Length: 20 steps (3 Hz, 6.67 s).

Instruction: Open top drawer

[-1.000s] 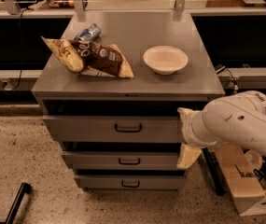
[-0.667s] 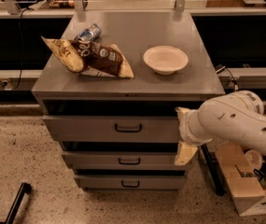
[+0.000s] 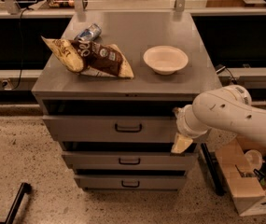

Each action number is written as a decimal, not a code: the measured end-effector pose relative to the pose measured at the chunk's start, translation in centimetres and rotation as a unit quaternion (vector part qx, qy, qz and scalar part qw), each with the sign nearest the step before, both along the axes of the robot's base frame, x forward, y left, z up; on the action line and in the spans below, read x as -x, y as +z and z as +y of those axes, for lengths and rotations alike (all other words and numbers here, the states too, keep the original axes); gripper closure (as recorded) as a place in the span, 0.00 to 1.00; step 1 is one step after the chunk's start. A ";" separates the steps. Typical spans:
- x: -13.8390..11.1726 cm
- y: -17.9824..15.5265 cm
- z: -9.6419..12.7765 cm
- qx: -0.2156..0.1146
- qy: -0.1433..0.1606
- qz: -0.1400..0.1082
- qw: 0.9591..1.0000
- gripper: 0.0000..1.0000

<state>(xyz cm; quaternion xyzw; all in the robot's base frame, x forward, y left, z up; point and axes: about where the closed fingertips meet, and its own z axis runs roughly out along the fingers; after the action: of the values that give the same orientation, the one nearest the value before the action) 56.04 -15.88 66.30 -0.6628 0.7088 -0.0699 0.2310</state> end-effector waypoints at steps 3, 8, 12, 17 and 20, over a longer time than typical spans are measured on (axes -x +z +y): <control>1.6 -0.1 0.5 0.008 0.025 0.028 0.999 0.16; 11.0 1.9 2.5 -0.011 0.069 0.104 0.992 0.18; 12.6 1.2 2.9 -0.032 0.050 0.151 0.987 0.00; 16.7 -1.4 6.3 -0.023 0.107 0.226 0.968 0.55; 19.7 2.9 8.0 -0.048 0.146 0.215 0.964 0.18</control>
Offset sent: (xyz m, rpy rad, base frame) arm 0.0017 0.0021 -0.0099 -0.0202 0.0523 0.0388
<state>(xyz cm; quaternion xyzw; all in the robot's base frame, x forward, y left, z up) 36.38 -7.91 69.18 -0.7469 0.6395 0.1431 0.1124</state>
